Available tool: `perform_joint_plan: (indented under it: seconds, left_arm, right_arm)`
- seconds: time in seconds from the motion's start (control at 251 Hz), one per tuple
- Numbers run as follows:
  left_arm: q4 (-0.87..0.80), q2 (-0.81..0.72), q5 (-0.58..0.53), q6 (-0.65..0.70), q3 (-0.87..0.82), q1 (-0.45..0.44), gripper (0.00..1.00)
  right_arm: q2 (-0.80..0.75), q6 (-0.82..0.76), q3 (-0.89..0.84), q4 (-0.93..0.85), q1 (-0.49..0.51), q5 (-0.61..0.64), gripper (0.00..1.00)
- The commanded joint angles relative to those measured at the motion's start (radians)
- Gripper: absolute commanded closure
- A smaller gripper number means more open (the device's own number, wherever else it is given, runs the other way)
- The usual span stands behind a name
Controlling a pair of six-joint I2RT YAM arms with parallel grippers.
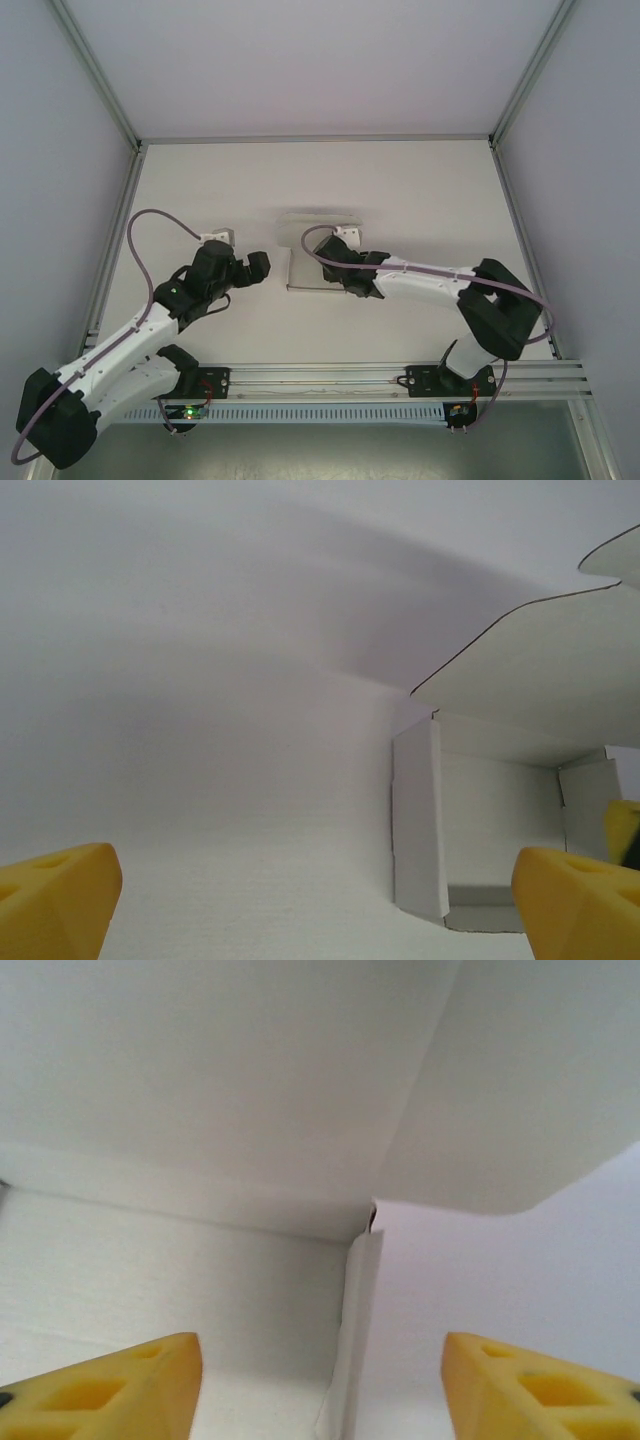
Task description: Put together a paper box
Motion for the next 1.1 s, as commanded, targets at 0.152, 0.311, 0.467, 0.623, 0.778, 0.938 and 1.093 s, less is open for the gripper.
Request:
perform_joint_plan:
  seconds: [0.152, 0.311, 0.467, 0.623, 0.778, 0.938, 1.093]
  left_arm:
    - [0.04, 0.189, 0.128, 0.235, 0.201, 0.012, 0.0]
    - [0.061, 0.393, 0.319, 0.373, 0.326, 0.071, 0.0]
    - [0.033, 0.535, 0.427, 0.47, 0.437, 0.113, 0.0]
    - [0.018, 0.612, 0.445, 0.535, 0.494, 0.115, 0.01]
    - [-0.019, 0.65, 0.45, 0.556, 0.538, 0.115, 0.32]
    - [-0.03, 0.662, 0.466, 0.555, 0.552, 0.113, 0.64]
    - [-0.046, 0.658, 0.45, 0.552, 0.556, 0.106, 0.83]
  right_arm:
    - [-0.177, -0.266, -0.044, 0.066, -0.121, -0.11, 0.2]
    - [-0.258, -0.578, -0.115, 0.262, -0.286, -0.539, 0.08]
    - [-0.23, -0.702, -0.063, 0.224, -0.368, -0.695, 0.13]
    - [-0.185, -0.726, -0.048, 0.205, -0.392, -0.714, 0.21]
    - [-0.157, -0.705, -0.035, 0.185, -0.396, -0.702, 0.4]
    - [-0.18, -0.684, -0.044, 0.177, -0.396, -0.66, 0.48]
    - [-0.208, -0.661, -0.054, 0.159, -0.394, -0.628, 0.59]
